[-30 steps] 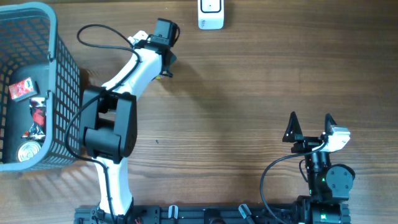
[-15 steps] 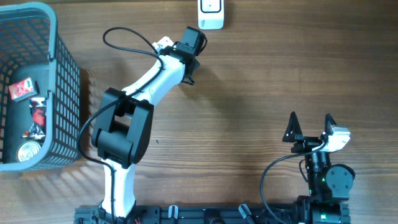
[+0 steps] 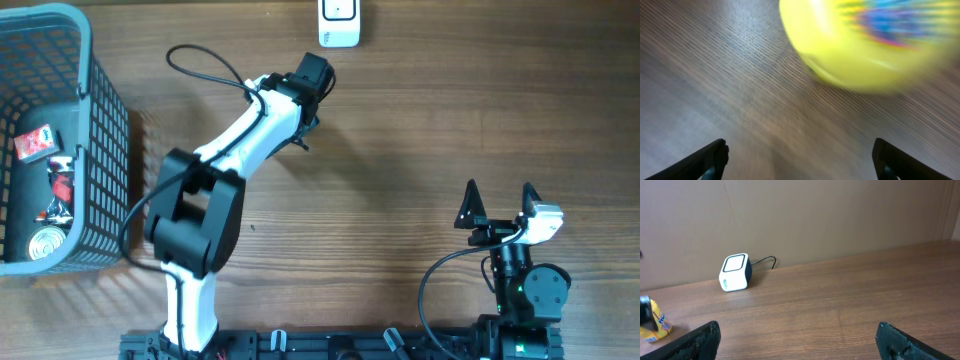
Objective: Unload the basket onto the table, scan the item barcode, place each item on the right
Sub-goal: 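Lower the yellow can onto the table beside the scanner and release, then return the left gripper to the basket and grasp the red-white box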
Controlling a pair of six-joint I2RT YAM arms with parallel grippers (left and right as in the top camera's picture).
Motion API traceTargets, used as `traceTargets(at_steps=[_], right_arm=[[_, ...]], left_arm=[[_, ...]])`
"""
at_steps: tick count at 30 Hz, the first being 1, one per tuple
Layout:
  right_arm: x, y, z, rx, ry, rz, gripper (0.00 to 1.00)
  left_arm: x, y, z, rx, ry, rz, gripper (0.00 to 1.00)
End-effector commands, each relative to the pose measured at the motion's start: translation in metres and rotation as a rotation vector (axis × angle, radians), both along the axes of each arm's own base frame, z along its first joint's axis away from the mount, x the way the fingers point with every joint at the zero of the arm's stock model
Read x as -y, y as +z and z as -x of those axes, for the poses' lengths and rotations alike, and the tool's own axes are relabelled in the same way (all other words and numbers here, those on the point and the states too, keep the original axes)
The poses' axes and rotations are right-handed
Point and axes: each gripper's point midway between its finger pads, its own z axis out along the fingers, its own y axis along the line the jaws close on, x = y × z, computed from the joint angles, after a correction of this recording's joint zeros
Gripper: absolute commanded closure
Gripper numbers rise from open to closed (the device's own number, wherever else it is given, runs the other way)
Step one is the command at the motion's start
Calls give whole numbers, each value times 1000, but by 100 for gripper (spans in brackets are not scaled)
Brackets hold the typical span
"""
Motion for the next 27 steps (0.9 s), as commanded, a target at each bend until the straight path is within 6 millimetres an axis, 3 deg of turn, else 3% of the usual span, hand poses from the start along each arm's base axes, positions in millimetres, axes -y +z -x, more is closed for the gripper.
traceTargets(at_steps=[1, 5, 8, 10, 12, 17, 19, 21, 24, 27], right_arm=[[-1, 0, 0, 0, 5, -6, 0], [-1, 0, 0, 0, 5, -6, 0], [-1, 0, 0, 0, 5, -7, 0], [-1, 0, 0, 0, 5, -7, 0], [-1, 0, 0, 0, 5, -6, 0], [-1, 0, 0, 0, 5, -6, 0], [-1, 0, 0, 0, 5, -6, 0], [-1, 0, 0, 0, 5, -7, 0], [-1, 0, 0, 0, 6, -6, 0], [-1, 0, 0, 0, 5, -6, 0]], left_arm=[[20, 91, 7, 164, -150, 21, 4], [29, 166, 25, 302, -286, 52, 0], [17, 223, 43, 414, -378, 31, 0], [-16, 263, 52, 519, -304, -20, 0], [-65, 308, 65, 654, -166, -76, 0], [-173, 387, 103, 919, 157, -105, 0], [-216, 401, 118, 970, 287, -146, 1], [-261, 400, 130, 958, 417, -198, 0], [-302, 376, 127, 869, 508, -211, 0], [-338, 331, 110, 724, 566, -186, 1]])
